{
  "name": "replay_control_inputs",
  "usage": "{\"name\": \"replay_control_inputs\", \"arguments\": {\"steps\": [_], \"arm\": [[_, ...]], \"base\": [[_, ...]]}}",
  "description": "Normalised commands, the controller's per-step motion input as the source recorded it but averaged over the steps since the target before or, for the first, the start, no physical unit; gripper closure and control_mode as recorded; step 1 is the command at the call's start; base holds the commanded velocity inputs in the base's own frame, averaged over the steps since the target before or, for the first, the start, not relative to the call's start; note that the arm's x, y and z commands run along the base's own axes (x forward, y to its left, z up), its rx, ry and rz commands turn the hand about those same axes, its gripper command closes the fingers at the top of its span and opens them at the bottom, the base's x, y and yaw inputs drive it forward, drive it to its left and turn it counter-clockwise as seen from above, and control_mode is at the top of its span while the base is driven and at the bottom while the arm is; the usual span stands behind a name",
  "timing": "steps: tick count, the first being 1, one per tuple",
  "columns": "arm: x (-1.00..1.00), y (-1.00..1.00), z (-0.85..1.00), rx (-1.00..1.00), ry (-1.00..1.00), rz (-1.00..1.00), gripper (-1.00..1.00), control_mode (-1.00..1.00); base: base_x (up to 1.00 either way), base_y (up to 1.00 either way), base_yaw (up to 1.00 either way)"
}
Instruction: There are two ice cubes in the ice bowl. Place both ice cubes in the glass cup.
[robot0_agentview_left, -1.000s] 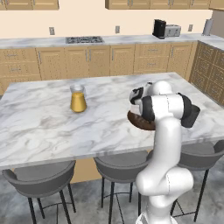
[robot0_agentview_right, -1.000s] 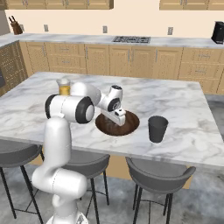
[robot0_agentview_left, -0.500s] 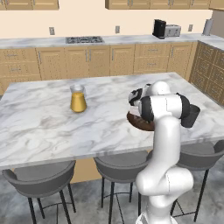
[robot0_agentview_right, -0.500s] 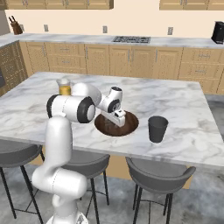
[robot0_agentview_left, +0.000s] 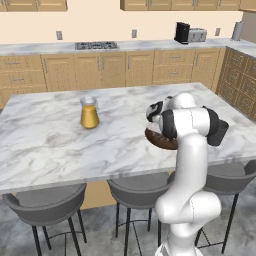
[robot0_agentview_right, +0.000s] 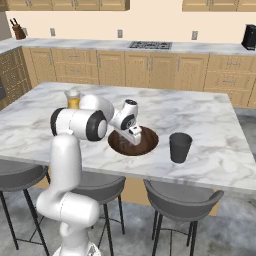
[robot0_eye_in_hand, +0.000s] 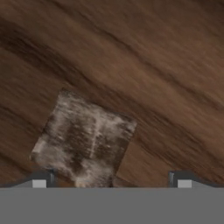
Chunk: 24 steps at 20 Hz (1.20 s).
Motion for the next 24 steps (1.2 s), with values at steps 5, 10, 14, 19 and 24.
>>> {"name": "replay_control_inputs", "arguments": {"steps": [5,10,14,19,24], "arm": [[0.00,0.05,0.00,0.00,0.02,-0.18,-1.00,-1.00],[0.08,0.00,0.00,0.00,0.10,-0.17,-1.00,-1.00],[0.13,0.02,0.00,0.00,0.16,-0.16,-1.00,-1.00],[0.01,0.05,0.03,0.00,0.09,-0.15,-1.00,-1.00],[0.00,0.01,0.00,0.00,0.00,-0.01,-1.00,-1.00]], "base": [[0.00,0.00,0.00],[0.00,0.00,0.00],[0.00,0.00,0.00],[0.00,0.00,0.00],[0.00,0.00,0.00]]}}
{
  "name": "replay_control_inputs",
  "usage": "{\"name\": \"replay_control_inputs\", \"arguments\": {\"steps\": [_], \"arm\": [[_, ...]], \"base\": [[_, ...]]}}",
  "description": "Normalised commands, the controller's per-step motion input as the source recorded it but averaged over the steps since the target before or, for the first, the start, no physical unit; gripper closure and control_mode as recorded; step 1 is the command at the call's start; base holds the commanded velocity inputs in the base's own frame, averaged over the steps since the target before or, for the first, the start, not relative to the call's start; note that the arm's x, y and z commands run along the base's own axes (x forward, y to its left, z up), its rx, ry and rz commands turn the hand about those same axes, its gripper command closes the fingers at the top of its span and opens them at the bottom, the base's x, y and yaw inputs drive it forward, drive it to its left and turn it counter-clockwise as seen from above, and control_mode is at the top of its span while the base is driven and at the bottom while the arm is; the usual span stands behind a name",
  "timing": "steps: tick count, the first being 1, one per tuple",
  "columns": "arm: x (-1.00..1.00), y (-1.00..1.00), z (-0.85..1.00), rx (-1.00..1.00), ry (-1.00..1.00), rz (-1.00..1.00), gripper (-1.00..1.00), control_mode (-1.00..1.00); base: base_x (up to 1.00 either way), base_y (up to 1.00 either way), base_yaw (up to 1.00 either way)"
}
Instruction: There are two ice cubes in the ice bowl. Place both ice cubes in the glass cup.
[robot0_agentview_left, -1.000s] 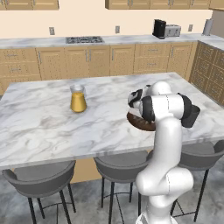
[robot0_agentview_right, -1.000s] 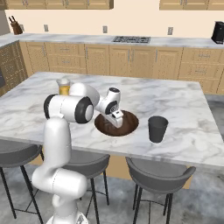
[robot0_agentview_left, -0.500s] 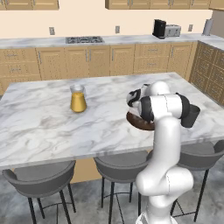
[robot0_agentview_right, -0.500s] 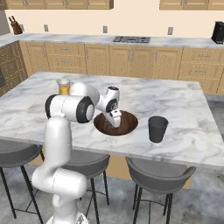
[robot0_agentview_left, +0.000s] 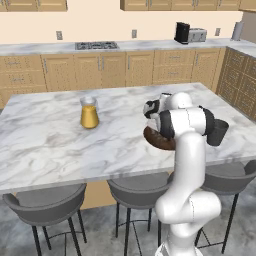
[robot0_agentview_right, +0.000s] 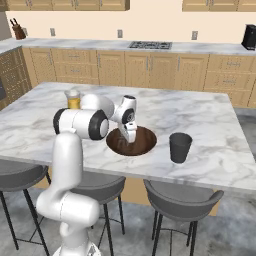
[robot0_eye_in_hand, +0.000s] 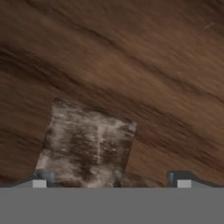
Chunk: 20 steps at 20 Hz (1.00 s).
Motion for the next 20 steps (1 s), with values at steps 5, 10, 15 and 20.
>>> {"name": "replay_control_inputs", "arguments": {"steps": [5,10,15,20], "arm": [[0.00,0.30,0.00,0.00,0.00,-0.09,-1.00,-1.00],[-0.18,0.04,0.02,0.01,0.00,-0.07,-1.00,-1.00],[-0.20,0.00,0.01,0.00,0.00,0.00,-1.00,-1.00],[-0.17,0.06,-0.14,0.00,0.00,0.00,-1.00,-1.00]], "base": [[0.00,0.00,0.00],[0.00,0.00,0.00],[0.00,0.00,0.00],[0.00,0.00,0.00]]}}
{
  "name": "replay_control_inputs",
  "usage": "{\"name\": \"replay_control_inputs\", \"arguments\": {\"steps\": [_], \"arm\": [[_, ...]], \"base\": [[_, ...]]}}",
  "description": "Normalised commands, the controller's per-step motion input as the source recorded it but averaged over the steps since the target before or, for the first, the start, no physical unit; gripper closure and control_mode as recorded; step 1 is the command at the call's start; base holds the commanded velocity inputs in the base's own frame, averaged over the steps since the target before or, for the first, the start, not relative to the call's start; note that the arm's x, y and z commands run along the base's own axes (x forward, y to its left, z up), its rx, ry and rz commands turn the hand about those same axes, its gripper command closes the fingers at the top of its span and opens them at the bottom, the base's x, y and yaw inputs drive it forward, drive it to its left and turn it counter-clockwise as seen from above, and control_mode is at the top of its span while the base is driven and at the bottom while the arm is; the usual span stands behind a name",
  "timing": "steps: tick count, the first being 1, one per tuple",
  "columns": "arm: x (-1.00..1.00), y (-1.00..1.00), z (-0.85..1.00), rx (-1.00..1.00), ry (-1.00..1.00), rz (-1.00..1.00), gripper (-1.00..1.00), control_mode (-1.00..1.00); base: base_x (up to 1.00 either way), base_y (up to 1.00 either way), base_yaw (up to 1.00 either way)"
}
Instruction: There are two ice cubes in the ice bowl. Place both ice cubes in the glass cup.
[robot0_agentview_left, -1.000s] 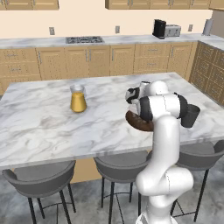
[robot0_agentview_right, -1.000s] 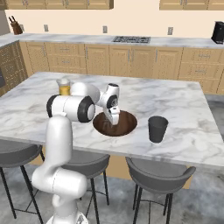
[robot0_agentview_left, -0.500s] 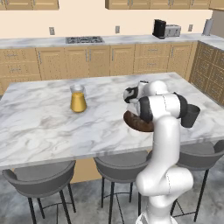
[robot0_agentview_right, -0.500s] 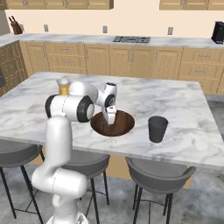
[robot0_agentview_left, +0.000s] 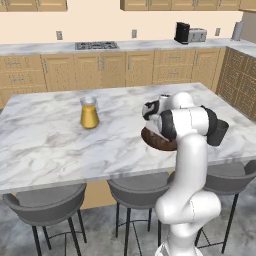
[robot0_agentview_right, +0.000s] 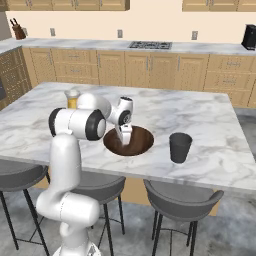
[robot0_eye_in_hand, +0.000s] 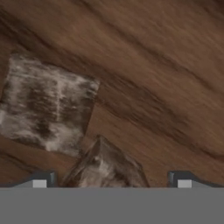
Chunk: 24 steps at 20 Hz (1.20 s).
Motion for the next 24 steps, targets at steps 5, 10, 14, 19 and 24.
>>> {"name": "replay_control_inputs", "arguments": {"steps": [5,10,14,19,24], "arm": [[0.02,0.13,-0.21,0.00,-0.02,0.00,-1.00,-1.00],[0.18,0.02,-0.22,0.00,-0.10,0.00,-1.00,-1.00],[-0.02,0.00,-0.02,0.00,0.00,0.00,1.00,-1.00],[-0.59,0.00,0.48,0.00,-0.20,0.00,1.00,-1.00],[-0.94,-0.06,1.00,-0.04,-0.22,0.00,1.00,-1.00]], "base": [[0.00,0.00,0.00],[0.00,0.00,0.00],[0.00,0.00,0.00],[0.00,0.00,0.00],[0.00,0.00,0.00]]}}
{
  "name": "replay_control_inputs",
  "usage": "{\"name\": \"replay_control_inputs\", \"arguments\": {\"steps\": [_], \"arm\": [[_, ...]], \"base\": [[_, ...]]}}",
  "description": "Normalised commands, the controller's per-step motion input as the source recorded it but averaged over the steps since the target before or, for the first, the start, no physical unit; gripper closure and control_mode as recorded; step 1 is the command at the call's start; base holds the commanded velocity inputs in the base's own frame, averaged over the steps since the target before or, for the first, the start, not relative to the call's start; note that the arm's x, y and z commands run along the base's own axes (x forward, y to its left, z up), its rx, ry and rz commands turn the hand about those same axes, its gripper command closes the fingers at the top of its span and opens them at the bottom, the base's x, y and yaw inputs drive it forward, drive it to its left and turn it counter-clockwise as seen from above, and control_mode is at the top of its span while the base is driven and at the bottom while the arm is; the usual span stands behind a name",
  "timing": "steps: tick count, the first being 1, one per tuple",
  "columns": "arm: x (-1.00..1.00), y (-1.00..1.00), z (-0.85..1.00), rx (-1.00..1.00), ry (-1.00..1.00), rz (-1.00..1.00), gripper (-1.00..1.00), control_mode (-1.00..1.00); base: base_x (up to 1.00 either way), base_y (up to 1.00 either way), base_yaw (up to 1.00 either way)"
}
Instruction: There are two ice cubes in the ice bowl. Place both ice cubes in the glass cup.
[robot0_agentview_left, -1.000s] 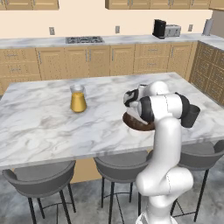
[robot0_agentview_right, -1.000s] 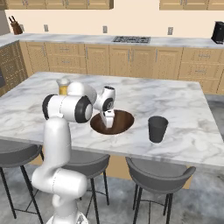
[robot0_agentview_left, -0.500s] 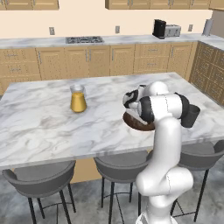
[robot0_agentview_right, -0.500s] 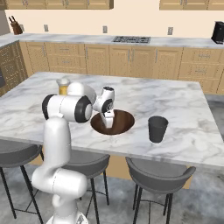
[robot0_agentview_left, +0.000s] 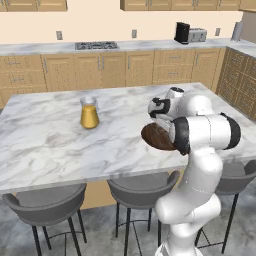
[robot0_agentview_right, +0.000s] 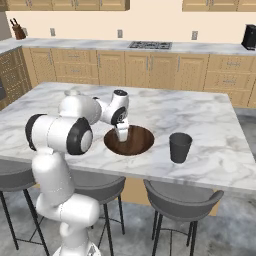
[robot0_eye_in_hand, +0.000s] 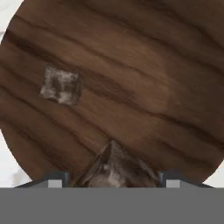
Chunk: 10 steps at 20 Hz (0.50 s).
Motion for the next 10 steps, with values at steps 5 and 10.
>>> {"name": "replay_control_inputs", "arguments": {"steps": [5,10], "arm": [[-1.00,-0.30,0.87,-0.22,-0.19,0.00,1.00,-1.00],[-0.81,-0.53,0.94,-0.17,-0.14,0.00,1.00,-1.00]], "base": [[0.00,0.00,0.00],[0.00,0.00,0.00]]}}
